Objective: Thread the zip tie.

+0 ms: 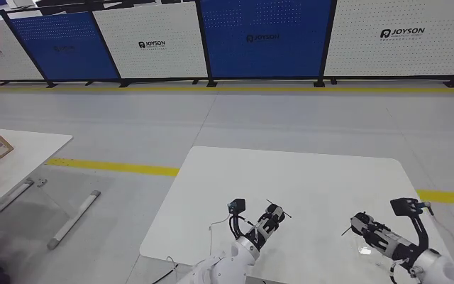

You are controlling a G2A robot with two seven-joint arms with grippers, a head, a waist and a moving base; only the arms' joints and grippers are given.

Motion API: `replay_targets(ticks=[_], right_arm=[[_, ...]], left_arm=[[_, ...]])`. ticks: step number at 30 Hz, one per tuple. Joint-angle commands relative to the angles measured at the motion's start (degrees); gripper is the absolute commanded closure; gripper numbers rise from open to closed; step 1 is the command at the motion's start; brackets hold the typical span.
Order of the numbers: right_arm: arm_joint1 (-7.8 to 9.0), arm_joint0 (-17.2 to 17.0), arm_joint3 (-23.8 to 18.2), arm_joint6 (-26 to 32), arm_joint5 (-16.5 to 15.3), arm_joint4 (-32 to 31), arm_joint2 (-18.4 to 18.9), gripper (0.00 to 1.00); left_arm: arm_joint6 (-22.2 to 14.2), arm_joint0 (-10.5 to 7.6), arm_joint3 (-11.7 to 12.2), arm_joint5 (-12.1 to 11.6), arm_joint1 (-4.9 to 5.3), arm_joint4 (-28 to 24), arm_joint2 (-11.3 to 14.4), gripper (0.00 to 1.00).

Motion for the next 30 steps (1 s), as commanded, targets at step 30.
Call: replay_targets(ticks=[30], right_arm=[[-1.92, -3.9, 7.2, -5.4, -16.0, 19.1, 1.4, 1.00]], left_arm=[[0.0, 0.00, 0.0, 0.0, 0.00, 0.0, 0.0, 1.00]])
